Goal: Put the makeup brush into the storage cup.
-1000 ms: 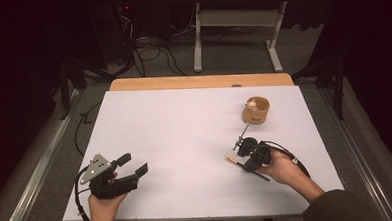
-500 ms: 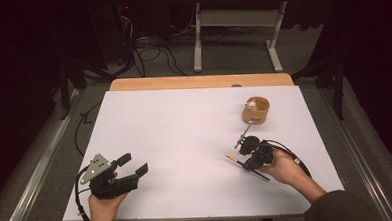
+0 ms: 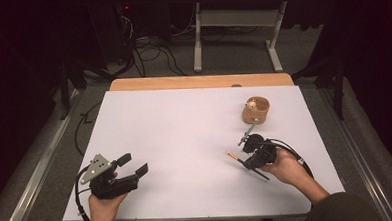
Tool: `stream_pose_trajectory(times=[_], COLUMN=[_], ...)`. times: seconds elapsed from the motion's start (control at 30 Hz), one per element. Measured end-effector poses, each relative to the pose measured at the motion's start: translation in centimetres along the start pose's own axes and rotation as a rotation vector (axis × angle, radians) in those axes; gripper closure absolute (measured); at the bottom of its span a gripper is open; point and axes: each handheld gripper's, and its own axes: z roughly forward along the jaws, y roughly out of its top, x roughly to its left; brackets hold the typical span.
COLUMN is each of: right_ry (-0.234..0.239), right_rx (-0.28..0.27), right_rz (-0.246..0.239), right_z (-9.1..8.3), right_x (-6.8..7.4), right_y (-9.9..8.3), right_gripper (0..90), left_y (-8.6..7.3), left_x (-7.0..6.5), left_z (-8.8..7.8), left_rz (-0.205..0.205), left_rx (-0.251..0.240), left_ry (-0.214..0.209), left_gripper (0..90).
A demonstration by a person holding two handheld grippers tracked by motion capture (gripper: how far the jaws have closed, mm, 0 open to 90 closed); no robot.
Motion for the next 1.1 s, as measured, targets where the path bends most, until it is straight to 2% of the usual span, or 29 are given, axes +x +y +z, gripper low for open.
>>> stream_pose_trajectory(times=[0.53, 0.7, 1.1], right_ry=[0.019, 0.017, 0.019], right_rx=[-0.063, -0.089, -0.12], right_rz=[0.035, 0.032, 0.053], right_z=[-0.8, -1.0, -1.3], right_x=[0.1, 0.1, -0.2], right_y=[-0.5, -0.7, -1.0], right_gripper=[85.1, 85.1, 85.1], left_y=[0.0, 0.0, 0.0], left_x=[0.0, 0.0, 0.0], left_z=[-0.1, 0.0, 0.0], left_rz=[0.001, 0.0, 0.0], left_rx=[0.001, 0.001, 0.003], left_ry=[0.001, 0.001, 0.001], left_gripper=[25.6, 25.7, 25.7])
